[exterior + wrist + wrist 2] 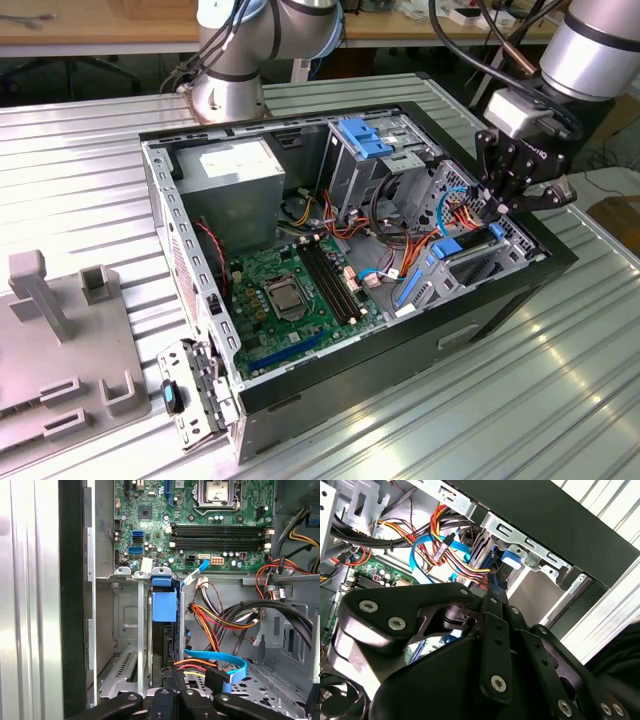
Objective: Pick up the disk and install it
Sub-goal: 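Insert the first disk wire, then insert the second disk wire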
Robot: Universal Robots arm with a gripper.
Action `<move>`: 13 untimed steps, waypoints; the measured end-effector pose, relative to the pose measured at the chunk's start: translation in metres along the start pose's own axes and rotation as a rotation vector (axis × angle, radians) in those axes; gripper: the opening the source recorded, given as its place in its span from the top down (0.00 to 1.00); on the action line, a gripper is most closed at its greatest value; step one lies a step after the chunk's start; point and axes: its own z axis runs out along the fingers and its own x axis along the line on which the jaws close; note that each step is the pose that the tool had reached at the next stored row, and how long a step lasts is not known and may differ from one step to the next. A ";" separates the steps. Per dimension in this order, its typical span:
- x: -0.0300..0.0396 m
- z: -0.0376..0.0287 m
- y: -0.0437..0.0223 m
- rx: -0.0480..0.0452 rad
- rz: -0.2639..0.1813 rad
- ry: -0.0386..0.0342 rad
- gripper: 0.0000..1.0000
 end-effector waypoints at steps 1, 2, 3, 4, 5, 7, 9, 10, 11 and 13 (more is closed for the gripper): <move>0.0000 0.0000 0.0000 0.0000 0.000 0.0000 0.89; 0.0000 0.0000 0.0000 0.0000 0.000 0.0001 0.89; 0.0000 0.0000 0.0000 0.0001 0.000 0.0001 0.89; 0.0000 0.0000 0.0000 0.0000 0.000 0.0003 0.89; 0.0000 0.0000 0.0000 0.0000 0.000 0.0003 0.89; 0.0000 0.0000 0.0000 0.0000 0.000 0.0006 0.89; 0.0004 -0.0015 0.0001 -0.0045 0.001 -0.0025 0.89; 0.0020 -0.0025 0.0001 -0.0079 0.002 -0.0085 0.89; 0.0028 -0.0027 0.0000 -0.0091 0.002 -0.0149 0.89; 0.0034 -0.0036 -0.0006 -0.0134 0.002 -0.0205 0.89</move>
